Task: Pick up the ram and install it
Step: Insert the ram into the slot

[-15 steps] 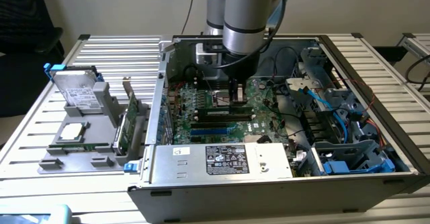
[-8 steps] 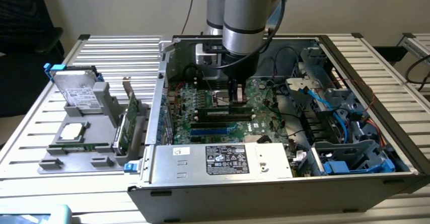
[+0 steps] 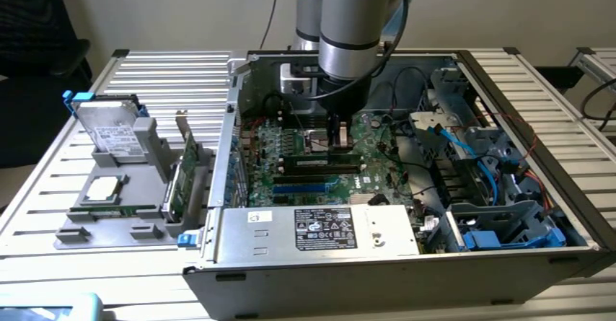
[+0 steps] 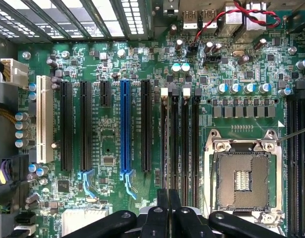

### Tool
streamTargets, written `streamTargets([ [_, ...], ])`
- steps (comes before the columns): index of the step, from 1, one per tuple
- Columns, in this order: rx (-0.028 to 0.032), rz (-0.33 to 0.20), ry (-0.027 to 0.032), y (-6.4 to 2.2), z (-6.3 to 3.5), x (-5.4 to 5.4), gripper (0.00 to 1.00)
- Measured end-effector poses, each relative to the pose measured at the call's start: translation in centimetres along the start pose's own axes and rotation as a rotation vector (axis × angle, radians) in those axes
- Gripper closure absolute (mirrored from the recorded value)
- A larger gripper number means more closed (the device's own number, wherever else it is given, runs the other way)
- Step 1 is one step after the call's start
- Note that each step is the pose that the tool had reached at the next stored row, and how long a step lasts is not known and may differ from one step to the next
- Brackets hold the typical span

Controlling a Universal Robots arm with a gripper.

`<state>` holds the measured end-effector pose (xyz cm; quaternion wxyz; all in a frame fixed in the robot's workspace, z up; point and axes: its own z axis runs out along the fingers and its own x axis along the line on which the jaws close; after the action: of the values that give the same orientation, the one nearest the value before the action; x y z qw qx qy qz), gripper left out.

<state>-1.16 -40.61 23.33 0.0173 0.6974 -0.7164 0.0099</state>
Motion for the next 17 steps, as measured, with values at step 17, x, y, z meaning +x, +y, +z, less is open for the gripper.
streamTargets([
  [17,0.0001,0.000,-0.0002,0.00,0.22,0.00,0.87],
])
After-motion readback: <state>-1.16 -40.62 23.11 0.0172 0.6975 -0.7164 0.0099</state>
